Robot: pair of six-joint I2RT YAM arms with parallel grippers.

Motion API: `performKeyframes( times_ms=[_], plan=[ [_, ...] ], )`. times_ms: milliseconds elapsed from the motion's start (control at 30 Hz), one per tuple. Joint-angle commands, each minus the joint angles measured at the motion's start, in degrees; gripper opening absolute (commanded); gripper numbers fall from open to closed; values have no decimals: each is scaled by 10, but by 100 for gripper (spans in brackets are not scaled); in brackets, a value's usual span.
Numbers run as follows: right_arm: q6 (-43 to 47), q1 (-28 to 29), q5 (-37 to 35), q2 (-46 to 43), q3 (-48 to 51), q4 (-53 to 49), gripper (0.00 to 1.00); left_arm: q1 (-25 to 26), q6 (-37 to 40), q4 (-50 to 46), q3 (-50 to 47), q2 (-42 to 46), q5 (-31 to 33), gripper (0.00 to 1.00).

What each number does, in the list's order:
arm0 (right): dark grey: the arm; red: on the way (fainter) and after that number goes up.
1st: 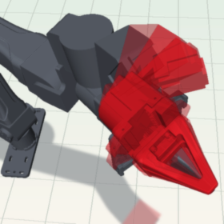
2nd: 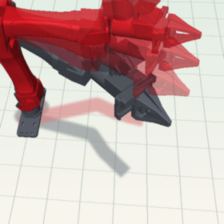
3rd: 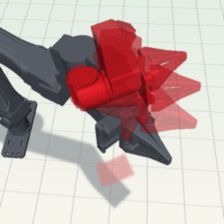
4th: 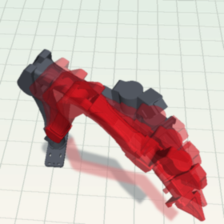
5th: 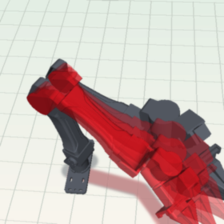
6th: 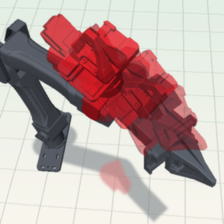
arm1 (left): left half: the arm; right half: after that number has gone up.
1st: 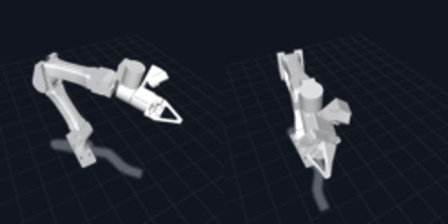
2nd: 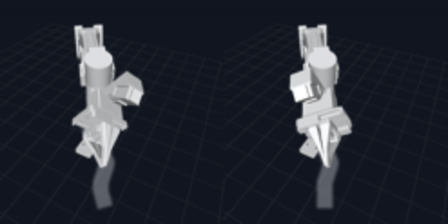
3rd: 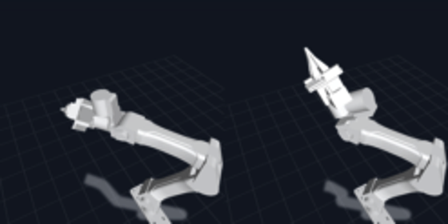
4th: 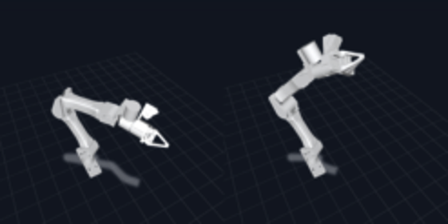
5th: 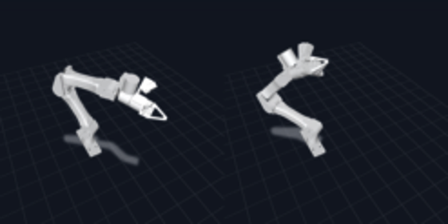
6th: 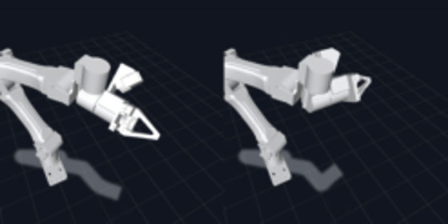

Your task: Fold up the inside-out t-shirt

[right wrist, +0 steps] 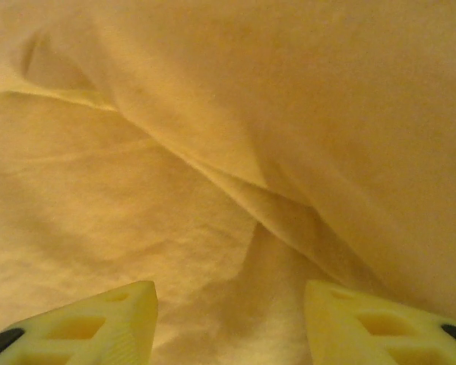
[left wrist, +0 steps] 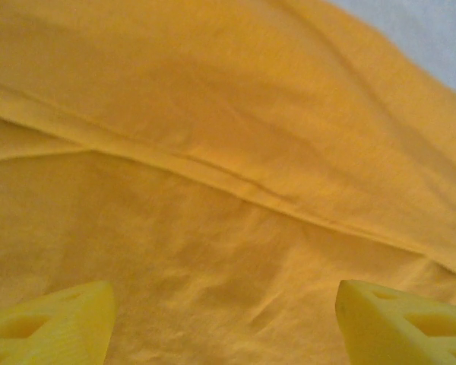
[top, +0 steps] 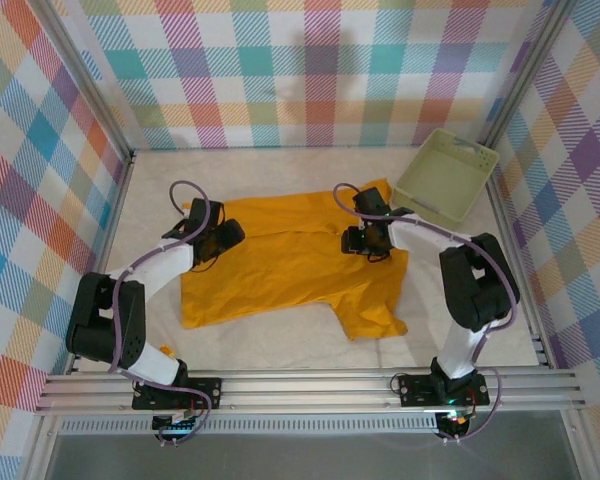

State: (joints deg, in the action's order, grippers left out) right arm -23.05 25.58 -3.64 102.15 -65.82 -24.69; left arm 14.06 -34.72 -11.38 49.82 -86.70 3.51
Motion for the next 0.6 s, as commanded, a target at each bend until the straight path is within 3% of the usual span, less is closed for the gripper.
performKeyframes(
  times_ms=[0,467,567],
  plan=[
    [5,-2,-18,14,-29,-4,52,12,6,36,-22,10,-8,77],
    [29,-20,-133,100,-123,-26,30,18,3,50,-58,17,1,78],
    [45,-27,-151,115,-145,-28,30,19,5,48,-61,22,3,78]
  ],
)
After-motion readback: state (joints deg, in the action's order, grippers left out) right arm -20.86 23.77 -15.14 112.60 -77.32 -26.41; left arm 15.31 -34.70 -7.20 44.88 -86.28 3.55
